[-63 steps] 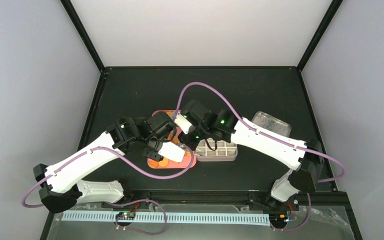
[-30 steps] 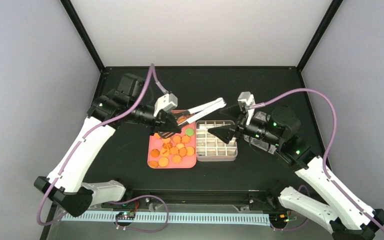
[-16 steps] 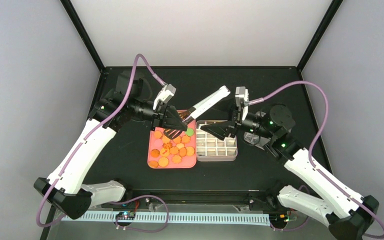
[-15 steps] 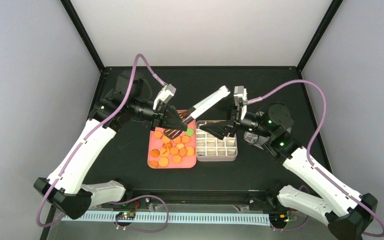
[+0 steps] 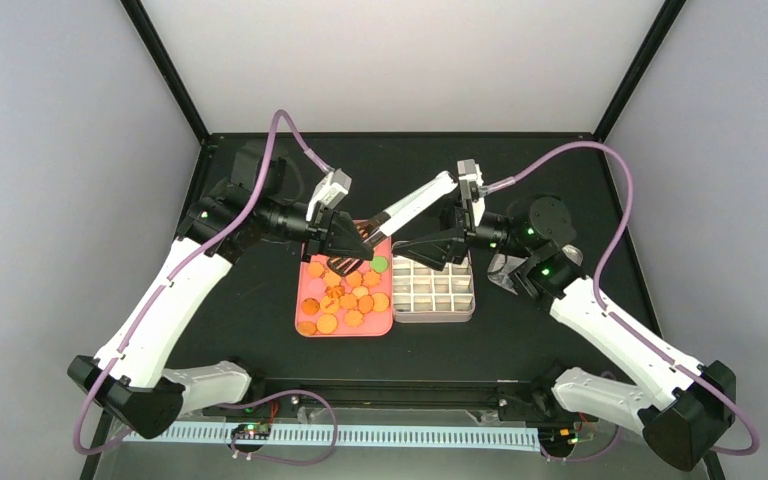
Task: Pack the cookies
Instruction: Pass from the left arm to the right
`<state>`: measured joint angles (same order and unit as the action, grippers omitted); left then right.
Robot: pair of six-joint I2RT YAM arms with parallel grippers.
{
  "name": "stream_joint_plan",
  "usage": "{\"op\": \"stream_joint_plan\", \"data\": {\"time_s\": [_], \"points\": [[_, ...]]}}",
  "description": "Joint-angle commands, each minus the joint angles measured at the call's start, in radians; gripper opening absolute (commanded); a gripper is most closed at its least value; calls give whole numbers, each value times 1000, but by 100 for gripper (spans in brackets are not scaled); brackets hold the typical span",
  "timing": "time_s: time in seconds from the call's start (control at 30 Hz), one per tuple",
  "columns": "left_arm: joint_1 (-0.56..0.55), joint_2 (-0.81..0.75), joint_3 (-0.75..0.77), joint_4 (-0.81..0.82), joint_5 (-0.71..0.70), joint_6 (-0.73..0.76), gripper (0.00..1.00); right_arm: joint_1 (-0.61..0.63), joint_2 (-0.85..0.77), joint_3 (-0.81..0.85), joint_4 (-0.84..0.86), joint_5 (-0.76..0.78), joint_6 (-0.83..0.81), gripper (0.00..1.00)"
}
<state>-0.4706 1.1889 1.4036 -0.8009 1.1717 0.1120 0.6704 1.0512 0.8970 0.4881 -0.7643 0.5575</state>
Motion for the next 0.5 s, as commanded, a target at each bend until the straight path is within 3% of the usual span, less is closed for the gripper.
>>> {"op": "stream_joint_plan", "data": {"time_s": [0.0,0.47], "points": [[1,-29,26,-27,-11,66,2,-40,-3,48,37,-96,44,97],[1,-34,48,-118,-27,183,2,-120,175,174,27,-363,177,89]]}}
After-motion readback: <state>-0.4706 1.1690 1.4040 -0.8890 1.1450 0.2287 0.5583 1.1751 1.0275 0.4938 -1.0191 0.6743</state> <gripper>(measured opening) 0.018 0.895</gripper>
